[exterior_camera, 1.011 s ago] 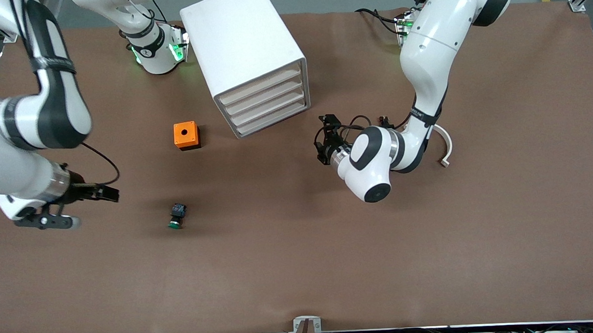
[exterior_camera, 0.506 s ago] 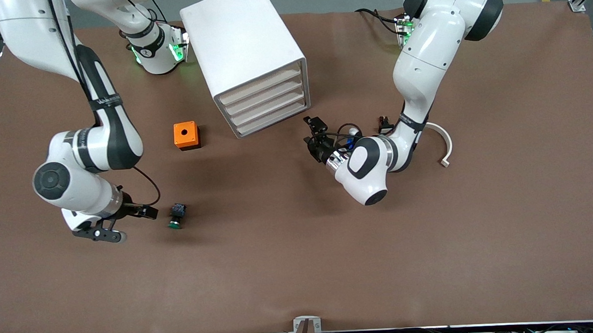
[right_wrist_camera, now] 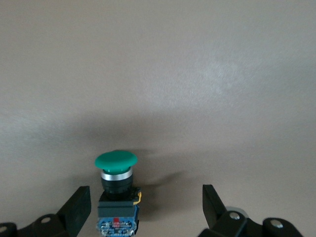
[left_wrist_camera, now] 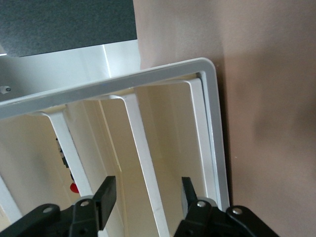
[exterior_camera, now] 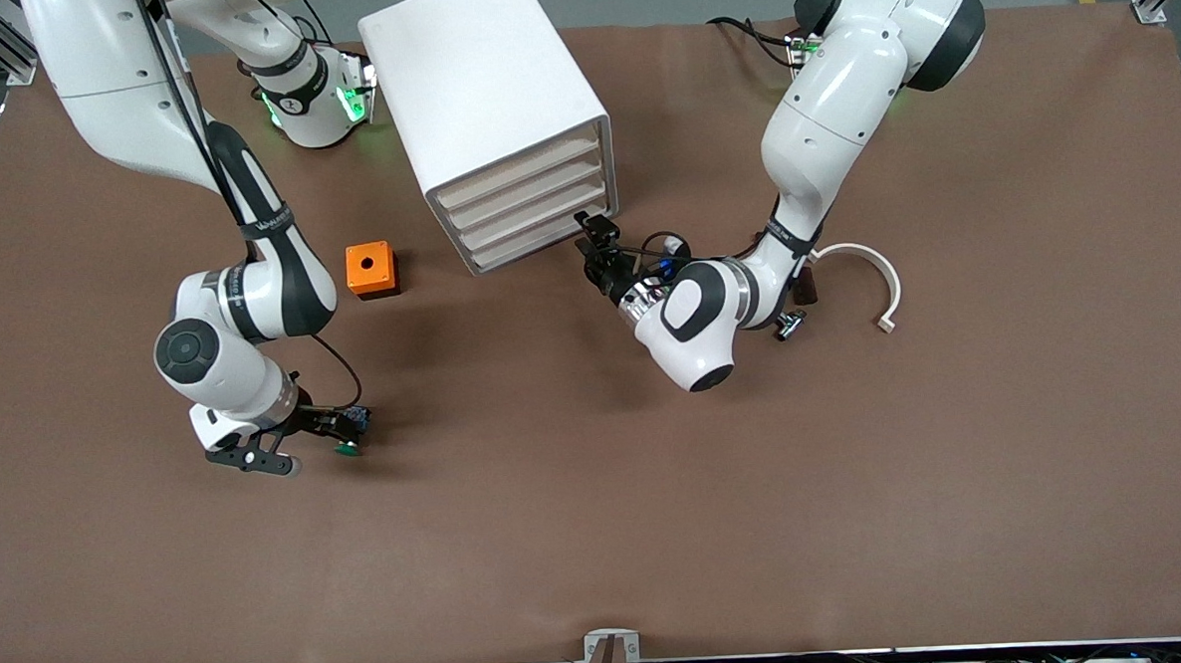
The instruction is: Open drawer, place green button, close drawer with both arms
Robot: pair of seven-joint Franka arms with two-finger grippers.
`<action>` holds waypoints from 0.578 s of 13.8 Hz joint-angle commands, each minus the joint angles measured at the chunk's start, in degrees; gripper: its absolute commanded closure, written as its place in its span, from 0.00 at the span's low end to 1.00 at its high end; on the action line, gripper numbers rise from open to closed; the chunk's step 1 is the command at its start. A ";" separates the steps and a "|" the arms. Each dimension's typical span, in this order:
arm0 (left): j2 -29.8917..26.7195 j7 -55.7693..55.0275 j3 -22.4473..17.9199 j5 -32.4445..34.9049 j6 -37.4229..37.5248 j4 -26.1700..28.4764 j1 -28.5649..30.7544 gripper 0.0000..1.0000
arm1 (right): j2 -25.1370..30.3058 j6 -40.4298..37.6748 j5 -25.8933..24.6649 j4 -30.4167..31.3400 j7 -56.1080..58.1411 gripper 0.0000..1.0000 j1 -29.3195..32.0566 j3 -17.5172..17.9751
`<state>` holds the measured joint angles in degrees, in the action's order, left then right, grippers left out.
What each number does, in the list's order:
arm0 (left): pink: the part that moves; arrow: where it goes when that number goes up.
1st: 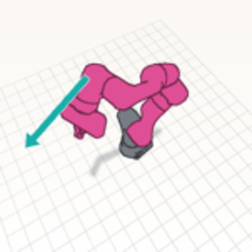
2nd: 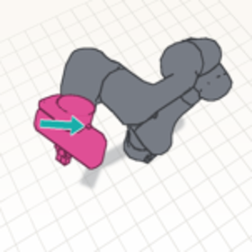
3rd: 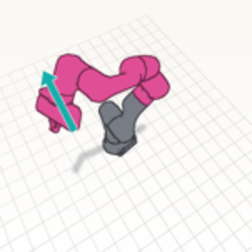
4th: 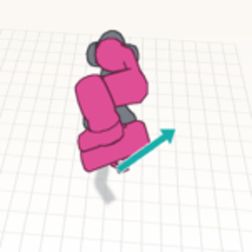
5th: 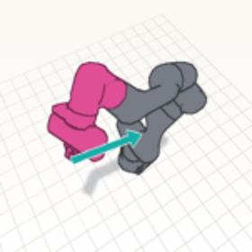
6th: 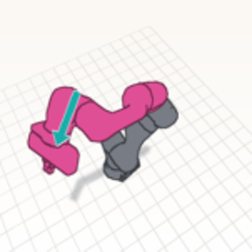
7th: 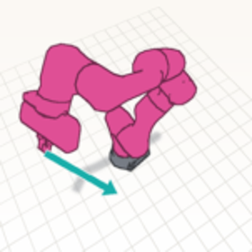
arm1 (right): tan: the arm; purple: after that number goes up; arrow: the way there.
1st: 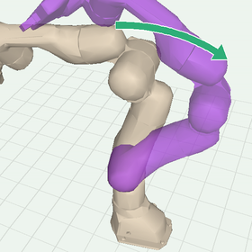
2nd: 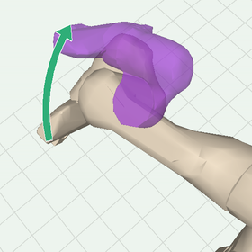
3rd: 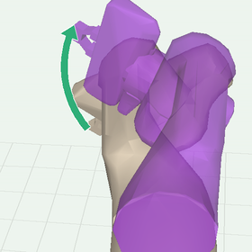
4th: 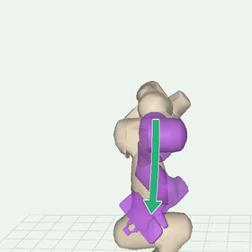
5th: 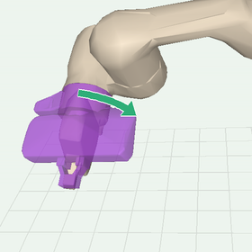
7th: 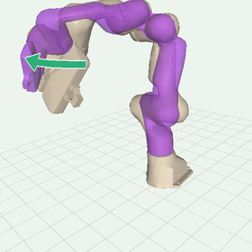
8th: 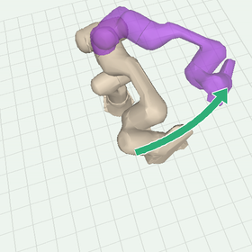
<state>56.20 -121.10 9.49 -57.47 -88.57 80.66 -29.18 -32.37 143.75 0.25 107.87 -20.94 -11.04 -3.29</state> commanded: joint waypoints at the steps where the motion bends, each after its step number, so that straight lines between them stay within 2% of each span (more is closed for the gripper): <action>1: 1.72 -2.46 0.09 -1.68 0.94 -1.55 -0.96 0.39 | -0.50 0.92 0.54 1.11 -3.66 0.00 -1.87 -0.23; 4: 2.16 -2.65 0.18 -1.85 1.37 -1.29 -3.42 0.41 | -0.50 2.58 0.54 2.52 -6.56 0.00 -3.55 -0.23; 8: 2.25 -2.65 0.18 -1.85 3.05 -0.94 -6.23 0.57 | -0.94 3.64 0.54 2.70 -6.57 0.00 -3.73 -0.23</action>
<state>57.76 -122.60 9.76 -58.17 -86.93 80.65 -34.39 -33.59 146.41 0.26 109.63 -26.80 -14.57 -3.22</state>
